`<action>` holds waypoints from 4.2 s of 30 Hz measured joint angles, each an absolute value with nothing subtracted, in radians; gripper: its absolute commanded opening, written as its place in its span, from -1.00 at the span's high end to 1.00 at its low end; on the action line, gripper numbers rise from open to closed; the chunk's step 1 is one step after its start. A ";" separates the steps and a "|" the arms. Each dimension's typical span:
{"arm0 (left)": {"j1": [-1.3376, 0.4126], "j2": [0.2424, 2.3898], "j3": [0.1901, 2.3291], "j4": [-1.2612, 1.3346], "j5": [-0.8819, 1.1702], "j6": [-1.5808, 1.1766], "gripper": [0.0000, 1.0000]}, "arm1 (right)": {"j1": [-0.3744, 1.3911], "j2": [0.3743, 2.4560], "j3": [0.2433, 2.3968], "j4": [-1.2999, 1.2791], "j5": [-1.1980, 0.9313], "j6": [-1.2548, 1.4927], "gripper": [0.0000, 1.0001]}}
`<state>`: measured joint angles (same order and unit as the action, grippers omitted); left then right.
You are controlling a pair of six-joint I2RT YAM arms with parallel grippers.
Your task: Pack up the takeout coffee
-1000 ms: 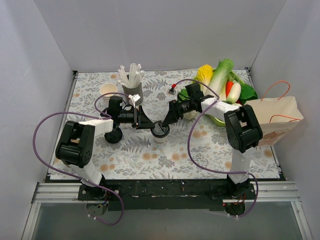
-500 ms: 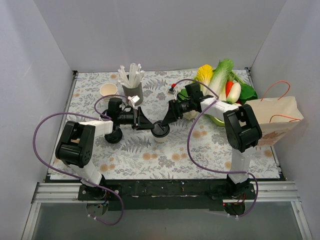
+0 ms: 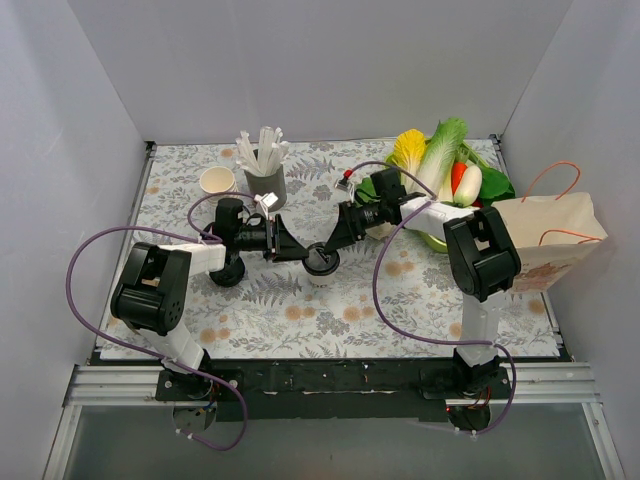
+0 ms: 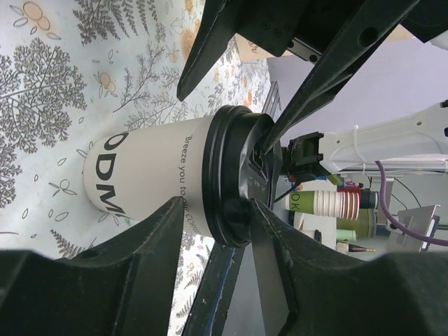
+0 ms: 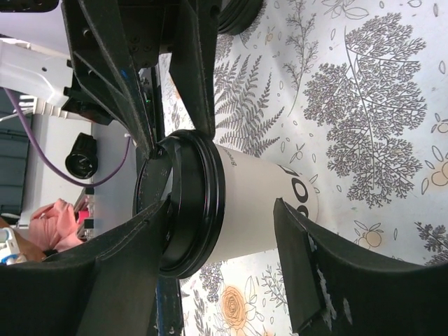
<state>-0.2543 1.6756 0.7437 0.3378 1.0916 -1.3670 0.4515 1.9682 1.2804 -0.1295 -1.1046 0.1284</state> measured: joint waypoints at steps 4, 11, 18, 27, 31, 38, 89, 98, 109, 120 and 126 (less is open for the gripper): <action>-0.254 1.676 0.749 0.302 1.093 -1.349 0.14 | 0.445 1.972 1.250 -0.070 -1.143 0.155 -0.37; -0.257 1.676 0.770 0.246 1.093 -1.299 0.14 | 0.434 1.972 1.191 0.042 -1.197 0.210 -0.40; -0.257 1.678 0.781 0.237 1.120 -1.263 0.03 | 0.433 1.979 1.182 0.099 -1.210 0.222 -0.67; -0.257 1.676 0.824 0.233 1.158 -1.205 -0.01 | 0.421 1.979 1.316 -0.001 -1.153 0.121 -0.95; -0.256 1.662 0.826 0.208 1.151 -1.182 -0.01 | 0.419 1.934 1.331 -0.055 -1.138 0.065 -0.95; -0.248 1.606 0.845 0.059 1.099 -1.080 0.02 | 0.428 1.905 1.449 -0.360 -1.086 -0.278 -0.95; -0.201 1.648 0.803 0.140 1.044 -1.199 0.05 | 0.666 1.936 1.698 -1.016 -0.783 -1.231 -0.67; -0.210 1.665 0.793 0.143 1.055 -1.201 0.05 | 0.672 1.934 1.686 -0.992 -0.784 -1.224 -0.66; -0.220 1.673 0.793 0.151 1.059 -1.201 0.06 | 0.682 1.925 1.650 -0.981 -0.798 -1.234 -0.90; -0.222 1.680 0.793 0.157 1.070 -1.203 0.06 | 0.688 1.918 1.631 -0.949 -0.801 -1.226 -0.56; -0.226 1.681 0.793 0.152 1.081 -1.197 0.06 | 0.686 1.842 1.507 -0.831 -0.810 -1.215 -0.54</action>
<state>-0.2256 1.6814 0.7933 0.1524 1.0809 -1.1973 0.6857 1.8420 1.5074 -0.8307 -0.8097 -1.2148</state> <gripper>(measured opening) 0.476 0.845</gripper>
